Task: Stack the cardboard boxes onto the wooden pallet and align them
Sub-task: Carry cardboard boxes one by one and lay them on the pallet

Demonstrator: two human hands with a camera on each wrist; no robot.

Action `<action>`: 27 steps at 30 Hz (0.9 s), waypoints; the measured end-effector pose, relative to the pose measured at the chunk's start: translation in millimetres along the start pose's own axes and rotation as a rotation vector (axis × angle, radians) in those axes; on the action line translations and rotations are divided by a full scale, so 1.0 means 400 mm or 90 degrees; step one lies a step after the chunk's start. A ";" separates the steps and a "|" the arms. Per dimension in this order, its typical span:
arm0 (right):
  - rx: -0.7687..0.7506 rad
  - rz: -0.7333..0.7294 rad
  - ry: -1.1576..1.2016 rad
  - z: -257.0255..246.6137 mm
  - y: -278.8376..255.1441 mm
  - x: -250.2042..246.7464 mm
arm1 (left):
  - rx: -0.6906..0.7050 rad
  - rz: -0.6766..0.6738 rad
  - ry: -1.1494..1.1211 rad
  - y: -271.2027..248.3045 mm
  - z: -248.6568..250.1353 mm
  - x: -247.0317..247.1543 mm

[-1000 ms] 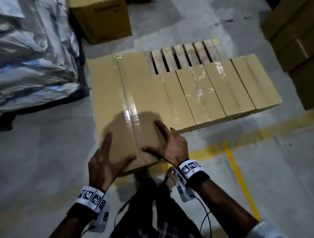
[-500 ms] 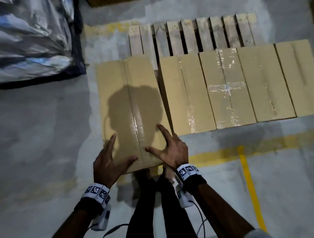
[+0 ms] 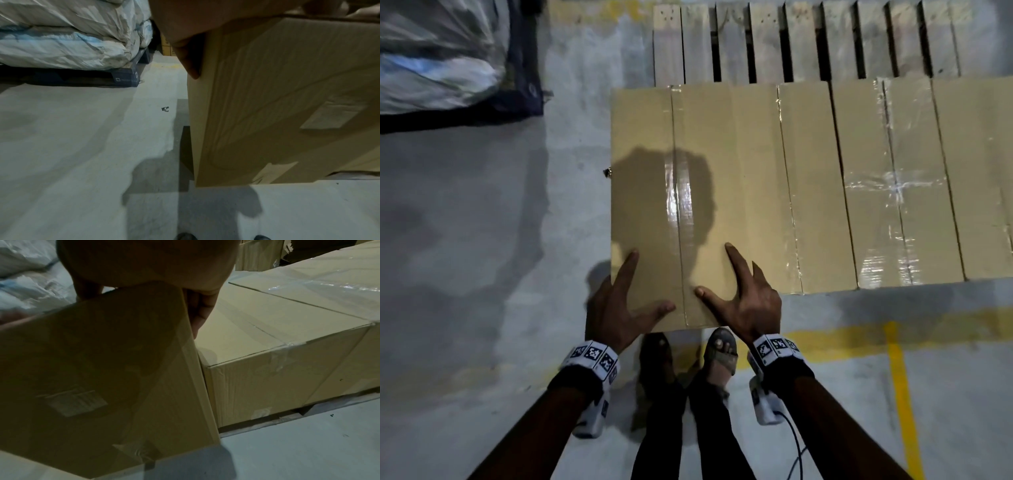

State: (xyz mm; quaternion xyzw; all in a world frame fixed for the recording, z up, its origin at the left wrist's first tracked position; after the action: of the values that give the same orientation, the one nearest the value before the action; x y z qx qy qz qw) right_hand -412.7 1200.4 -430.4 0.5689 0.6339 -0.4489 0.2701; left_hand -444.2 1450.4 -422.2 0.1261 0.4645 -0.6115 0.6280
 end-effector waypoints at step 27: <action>-0.068 0.057 -0.160 0.072 0.028 0.198 | 0.108 -0.116 0.024 0.184 -0.168 0.169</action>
State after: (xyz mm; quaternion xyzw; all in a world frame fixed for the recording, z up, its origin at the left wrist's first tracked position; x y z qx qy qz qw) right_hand -423.2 1212.7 -513.9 0.5206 0.5925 -0.4696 0.3968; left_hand -420.0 1471.5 -538.3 0.1477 0.4323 -0.7010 0.5477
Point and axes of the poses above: each hand's wrist, its own y-axis towards the middle knuckle, its own x-axis out of the palm, z = x × y, the point moved 2 cm from there along y, towards the middle knuckle, and after that the axes turned 4 degrees about z, right-handed, at the moved point
